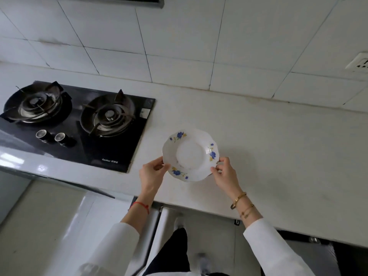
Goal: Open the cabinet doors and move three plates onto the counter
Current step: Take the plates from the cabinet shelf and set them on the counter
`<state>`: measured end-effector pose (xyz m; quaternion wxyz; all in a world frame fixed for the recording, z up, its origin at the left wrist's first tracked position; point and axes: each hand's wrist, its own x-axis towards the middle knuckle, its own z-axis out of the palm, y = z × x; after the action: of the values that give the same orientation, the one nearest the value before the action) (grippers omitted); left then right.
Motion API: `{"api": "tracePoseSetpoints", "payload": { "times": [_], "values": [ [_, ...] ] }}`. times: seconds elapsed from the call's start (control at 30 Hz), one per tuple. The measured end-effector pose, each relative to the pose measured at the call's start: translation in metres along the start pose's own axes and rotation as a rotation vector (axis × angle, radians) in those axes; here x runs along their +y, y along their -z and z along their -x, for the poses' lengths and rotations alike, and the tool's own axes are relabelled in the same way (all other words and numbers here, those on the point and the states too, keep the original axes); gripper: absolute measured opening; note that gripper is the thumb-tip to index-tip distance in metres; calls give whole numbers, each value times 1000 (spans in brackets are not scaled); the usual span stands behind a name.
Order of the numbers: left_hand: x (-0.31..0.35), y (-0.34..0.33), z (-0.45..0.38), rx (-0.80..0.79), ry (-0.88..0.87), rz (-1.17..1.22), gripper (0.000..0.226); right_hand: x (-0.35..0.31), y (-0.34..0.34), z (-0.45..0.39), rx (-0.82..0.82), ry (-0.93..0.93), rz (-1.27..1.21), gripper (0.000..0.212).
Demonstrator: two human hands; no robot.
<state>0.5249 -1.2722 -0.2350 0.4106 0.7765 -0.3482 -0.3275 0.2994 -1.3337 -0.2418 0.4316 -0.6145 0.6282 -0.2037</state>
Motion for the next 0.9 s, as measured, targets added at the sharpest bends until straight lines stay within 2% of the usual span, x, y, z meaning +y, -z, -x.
{"api": "tracePoseSetpoints", "payload": {
  "times": [0.37,0.63,0.9],
  "values": [
    [-20,-5,-68,-84,31,-106,24,-7,-42,-53,14,-144,129,26],
    [-30,-7,-82,-99,64,-102,27,-6,-56,-60,16,-193,160,28],
    [-36,-6,-85,-123,21,-146,28,-7,-61,-61,15,-216,175,30]
  ]
}}
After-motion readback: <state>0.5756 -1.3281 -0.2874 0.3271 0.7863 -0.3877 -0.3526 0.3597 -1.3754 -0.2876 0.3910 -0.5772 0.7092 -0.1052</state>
